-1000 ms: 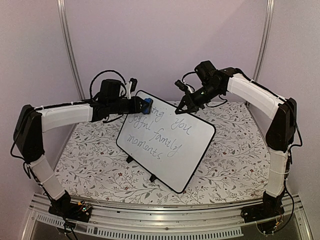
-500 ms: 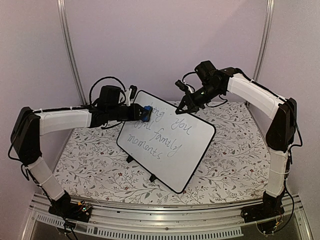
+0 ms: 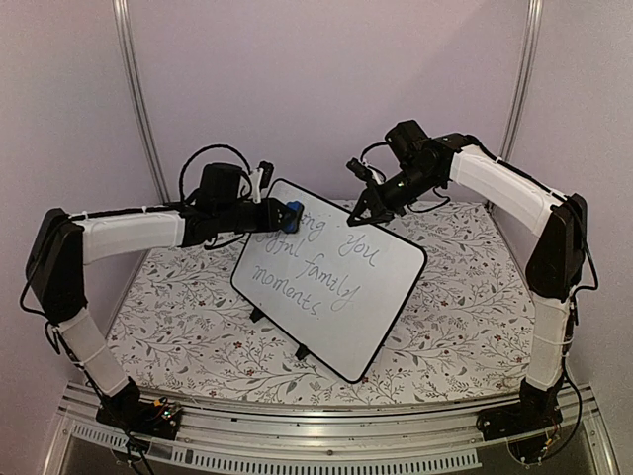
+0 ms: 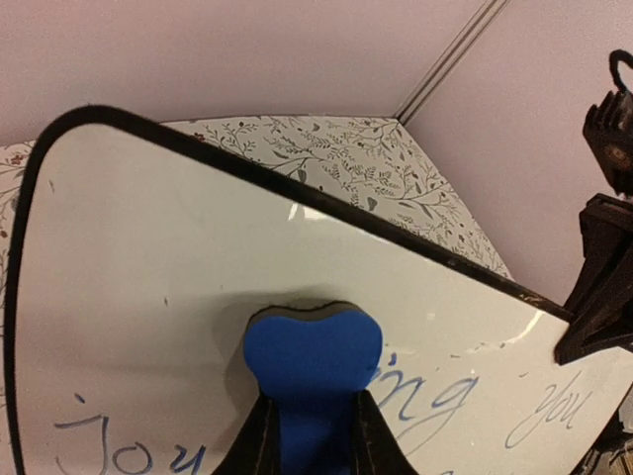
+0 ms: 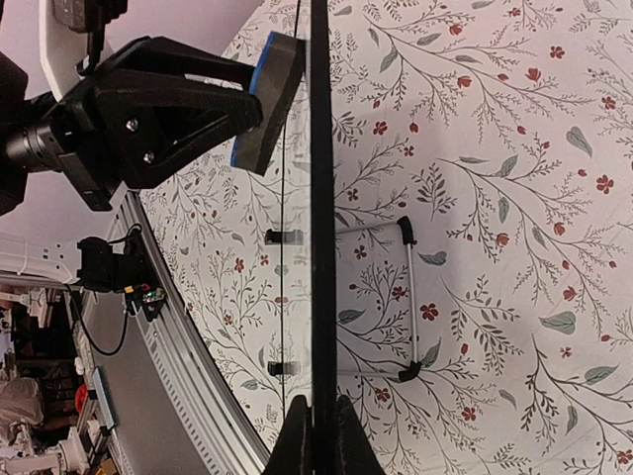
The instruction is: Erase the whiteboard
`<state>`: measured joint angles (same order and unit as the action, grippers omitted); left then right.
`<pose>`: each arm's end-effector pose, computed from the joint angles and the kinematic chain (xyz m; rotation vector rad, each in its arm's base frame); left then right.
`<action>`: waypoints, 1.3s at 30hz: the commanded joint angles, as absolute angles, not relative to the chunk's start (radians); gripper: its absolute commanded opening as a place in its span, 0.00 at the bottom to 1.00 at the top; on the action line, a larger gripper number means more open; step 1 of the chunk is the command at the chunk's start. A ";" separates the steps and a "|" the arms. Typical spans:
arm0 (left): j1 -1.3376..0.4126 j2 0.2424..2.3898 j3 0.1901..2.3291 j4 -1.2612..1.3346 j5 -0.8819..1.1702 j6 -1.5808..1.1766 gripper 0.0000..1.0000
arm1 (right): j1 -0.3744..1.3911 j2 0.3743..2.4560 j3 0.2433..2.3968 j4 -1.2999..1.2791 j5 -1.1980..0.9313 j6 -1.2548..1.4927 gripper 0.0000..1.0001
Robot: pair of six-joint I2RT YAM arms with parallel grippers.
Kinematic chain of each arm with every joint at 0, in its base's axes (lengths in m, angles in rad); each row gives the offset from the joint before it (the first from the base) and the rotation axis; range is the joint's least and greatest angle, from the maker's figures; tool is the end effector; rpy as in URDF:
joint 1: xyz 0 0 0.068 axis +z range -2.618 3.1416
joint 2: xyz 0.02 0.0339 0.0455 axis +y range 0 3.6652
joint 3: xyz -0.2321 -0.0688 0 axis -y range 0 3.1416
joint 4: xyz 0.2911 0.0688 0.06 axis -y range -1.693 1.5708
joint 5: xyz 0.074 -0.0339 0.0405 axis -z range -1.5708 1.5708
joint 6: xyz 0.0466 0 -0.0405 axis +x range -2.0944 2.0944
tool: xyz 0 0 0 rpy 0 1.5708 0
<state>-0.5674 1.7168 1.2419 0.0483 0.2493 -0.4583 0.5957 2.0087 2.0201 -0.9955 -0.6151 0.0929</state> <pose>0.3721 -0.2508 0.2141 0.2829 2.0818 -0.8903 0.3747 0.2864 0.2937 -0.8899 2.4603 1.0442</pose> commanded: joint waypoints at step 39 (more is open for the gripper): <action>-0.609 1.696 1.116 -0.032 0.235 -0.509 0.00 | 0.629 1.975 2.019 -0.995 -0.603 0.018 0.00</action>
<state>-0.5789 1.7267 1.2301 0.0048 0.2340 -0.5014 0.5903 2.0045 2.0201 -1.0012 -0.5896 0.1165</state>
